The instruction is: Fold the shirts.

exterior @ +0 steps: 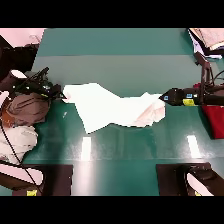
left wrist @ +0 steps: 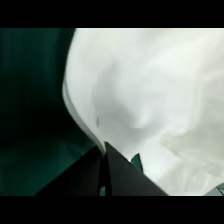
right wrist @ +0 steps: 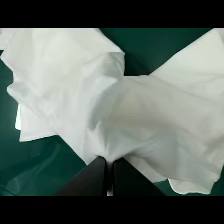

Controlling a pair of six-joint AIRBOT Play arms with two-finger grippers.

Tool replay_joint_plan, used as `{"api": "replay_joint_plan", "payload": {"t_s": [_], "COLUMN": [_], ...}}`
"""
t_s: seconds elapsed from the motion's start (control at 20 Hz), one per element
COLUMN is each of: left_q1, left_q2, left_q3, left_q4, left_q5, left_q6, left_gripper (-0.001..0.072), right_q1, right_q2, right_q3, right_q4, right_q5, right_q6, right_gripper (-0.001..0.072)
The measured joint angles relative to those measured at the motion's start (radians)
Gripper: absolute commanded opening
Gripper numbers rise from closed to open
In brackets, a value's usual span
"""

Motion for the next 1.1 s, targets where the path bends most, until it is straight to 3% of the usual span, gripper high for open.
{"api": "replay_joint_plan", "payload": {"t_s": [0.15,0.25,0.3,0.4,0.45,0.85,1.1], "left_q1": [-0.003,-0.009,-0.014,-0.029,-0.039,-0.127,-0.156], "left_q2": [0.016,0.061,0.088,0.151,0.183,0.296,0.305], "left_q3": [0.048,0.065,0.07,0.077,0.079,0.08,0.08], "left_q4": [-0.003,-0.004,-0.004,-0.005,-0.005,0.016,0.027], "left_q5": [-0.087,-0.124,-0.137,-0.159,-0.169,-0.222,-0.225], "left_q6": [0.0,0.003,0.005,0.007,0.007,0.009,0.009], "left_gripper": [0.002,0.002,0.002,0.002,0.002,0.0021,0.0021], "right_q1": [-0.089,-0.157,-0.189,-0.251,-0.277,-0.364,-0.369], "right_q2": [-0.017,-0.051,-0.074,-0.119,-0.134,0.039,0.154], "right_q3": [0.0,0.0,0.0,0.0,-0.006,-0.35,-0.597], "right_q4": [-0.019,-0.024,-0.024,-0.024,-0.025,-0.008,0.089], "right_q5": [0.008,0.015,0.016,0.031,0.048,0.107,0.047], "right_q6": [0.0,-0.026,-0.044,-0.07,-0.087,-0.14,-0.135], "right_gripper": [0.0041,0.0537,0.0543,0.0454,0.0446,0.0446,0.0444]}}
